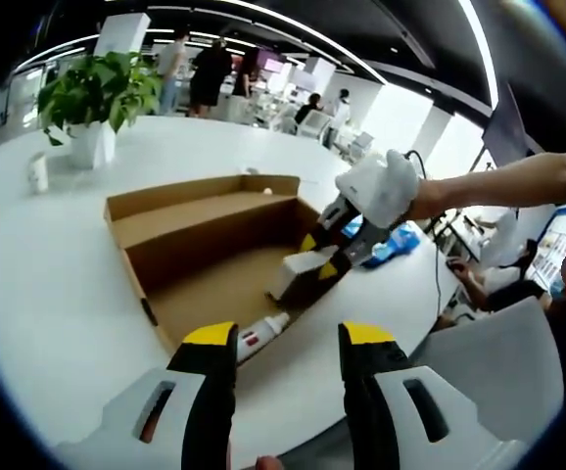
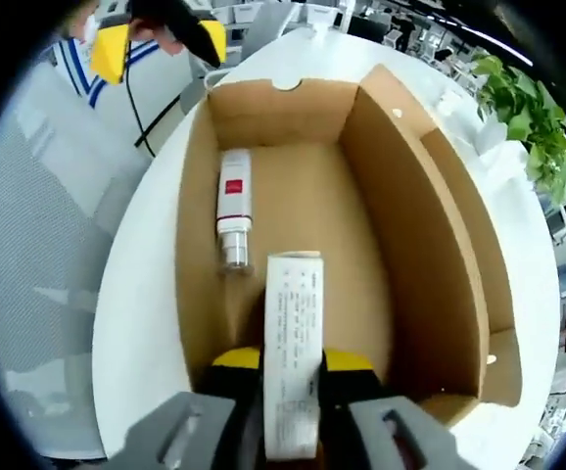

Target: Operate the shoe box by opening the lid, removing the specified soft item, and placing it in the target area until the item is outside and the box remains undamaged.

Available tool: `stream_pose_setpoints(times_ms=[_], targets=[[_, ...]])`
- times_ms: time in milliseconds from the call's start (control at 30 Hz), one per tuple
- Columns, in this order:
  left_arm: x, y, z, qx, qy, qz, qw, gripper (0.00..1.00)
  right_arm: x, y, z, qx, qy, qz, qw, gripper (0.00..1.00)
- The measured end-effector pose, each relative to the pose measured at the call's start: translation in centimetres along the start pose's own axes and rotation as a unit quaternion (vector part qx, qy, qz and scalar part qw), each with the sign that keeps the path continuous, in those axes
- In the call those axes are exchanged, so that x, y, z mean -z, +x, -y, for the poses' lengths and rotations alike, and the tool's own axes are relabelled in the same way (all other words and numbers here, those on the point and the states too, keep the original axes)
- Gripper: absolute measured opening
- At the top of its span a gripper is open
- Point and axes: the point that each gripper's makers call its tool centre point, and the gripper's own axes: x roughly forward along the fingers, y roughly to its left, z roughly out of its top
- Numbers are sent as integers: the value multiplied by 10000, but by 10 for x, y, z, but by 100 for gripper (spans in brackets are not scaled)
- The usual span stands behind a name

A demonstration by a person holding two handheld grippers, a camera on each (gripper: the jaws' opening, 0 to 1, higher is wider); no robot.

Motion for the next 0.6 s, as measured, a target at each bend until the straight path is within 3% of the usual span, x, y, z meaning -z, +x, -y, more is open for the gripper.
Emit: stream_pose_setpoints(times_ms=[367,600], targets=[[-3,-1,6,7,57,16,10000,41,-9,-24,7,217,255,287,9990,17],[-8,0,12,27,84,32,10000,41,-13,-38,8,341,189,362,9986,17]])
